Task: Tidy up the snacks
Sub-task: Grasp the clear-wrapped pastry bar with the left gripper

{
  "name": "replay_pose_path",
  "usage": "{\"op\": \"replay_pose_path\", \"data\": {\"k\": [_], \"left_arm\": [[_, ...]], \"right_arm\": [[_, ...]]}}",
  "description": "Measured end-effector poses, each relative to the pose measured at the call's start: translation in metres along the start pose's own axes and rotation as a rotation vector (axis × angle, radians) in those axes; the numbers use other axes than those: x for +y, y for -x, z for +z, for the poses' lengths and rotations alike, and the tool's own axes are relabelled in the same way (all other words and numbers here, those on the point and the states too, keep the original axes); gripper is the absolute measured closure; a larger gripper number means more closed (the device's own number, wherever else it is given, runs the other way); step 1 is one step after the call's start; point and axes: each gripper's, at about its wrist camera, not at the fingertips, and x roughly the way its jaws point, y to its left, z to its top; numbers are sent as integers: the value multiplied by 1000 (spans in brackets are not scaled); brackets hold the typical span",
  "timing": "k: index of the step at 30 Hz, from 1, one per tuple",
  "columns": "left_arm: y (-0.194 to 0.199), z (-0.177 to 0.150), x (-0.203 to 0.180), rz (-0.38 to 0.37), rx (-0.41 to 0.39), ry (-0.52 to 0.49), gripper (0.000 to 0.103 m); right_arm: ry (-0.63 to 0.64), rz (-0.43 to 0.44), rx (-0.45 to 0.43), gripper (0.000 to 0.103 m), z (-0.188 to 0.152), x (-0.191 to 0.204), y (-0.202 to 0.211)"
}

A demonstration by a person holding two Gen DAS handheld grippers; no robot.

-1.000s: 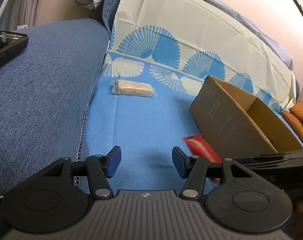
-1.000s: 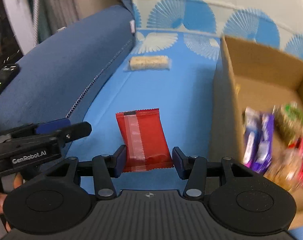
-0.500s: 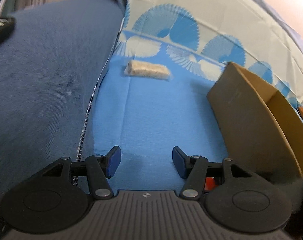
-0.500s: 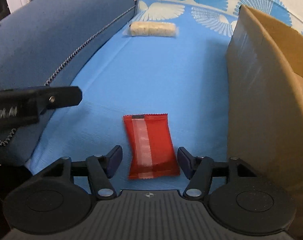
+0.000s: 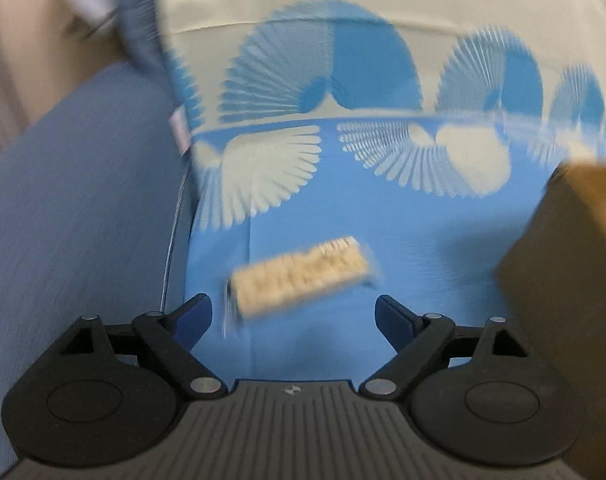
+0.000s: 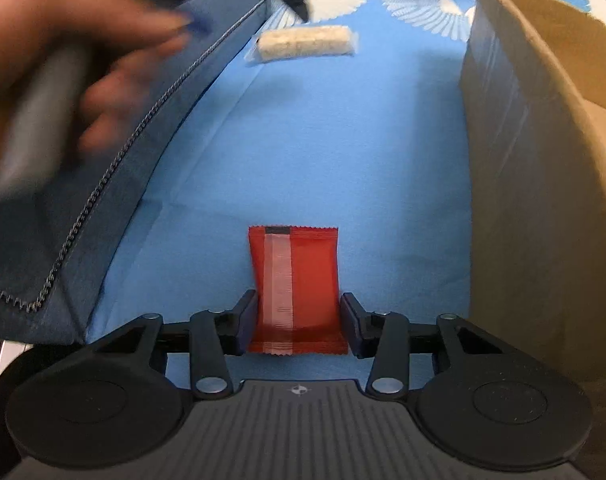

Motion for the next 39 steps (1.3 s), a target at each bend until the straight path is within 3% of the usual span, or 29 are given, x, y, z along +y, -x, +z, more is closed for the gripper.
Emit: {"op": "replay_pose_path", "data": {"k": [3,5,8,11,13,16,17,18,21,23,25,26,27,29,31,39], "left_arm": [[-39,2,-6,19,43,-147,11],[-59,1,-5,16,76,-178,11],[-72,1,3,28,61,-145,2],[-81,6,12,3,73,-70,3],[-81,7,13,-9,75,-56,10],[-73,8,12,-28,89,-46,41],[-69,7,12,-56,105,-29,61],[-65,6,12,-84,120,-9,73],[-51,0,5,-128,157,1,93],[-39,-7,2,-156,167,7,93],[-28,-11,-1,-150,170,0,89],[-23,-11,-1,-136,155,-7,76],[-19,-11,-1,-129,130,-8,49],[-15,-6,0,-138,71,17,18],[-19,0,-2,-147,37,34,14],[-70,15,-30,-80,46,36,3]], "right_arm": [[-4,11,10,57,2,-3,1],[-9,21,15,57,1,-6,2],[-6,36,23,57,1,-6,3],[-4,48,29,57,1,-7,5],[1,51,31,56,-1,-6,6],[6,51,34,56,0,-7,5],[5,52,35,56,-1,-7,6],[4,51,35,56,-2,-7,6],[-1,48,35,56,2,-9,1],[-5,43,33,56,2,-9,2],[-3,39,32,56,1,-8,3],[-1,36,31,56,0,-8,4],[0,36,31,56,0,-8,5],[-5,36,32,56,0,-8,5],[-7,37,33,56,0,-9,5],[9,48,42,55,1,-10,6]]}}
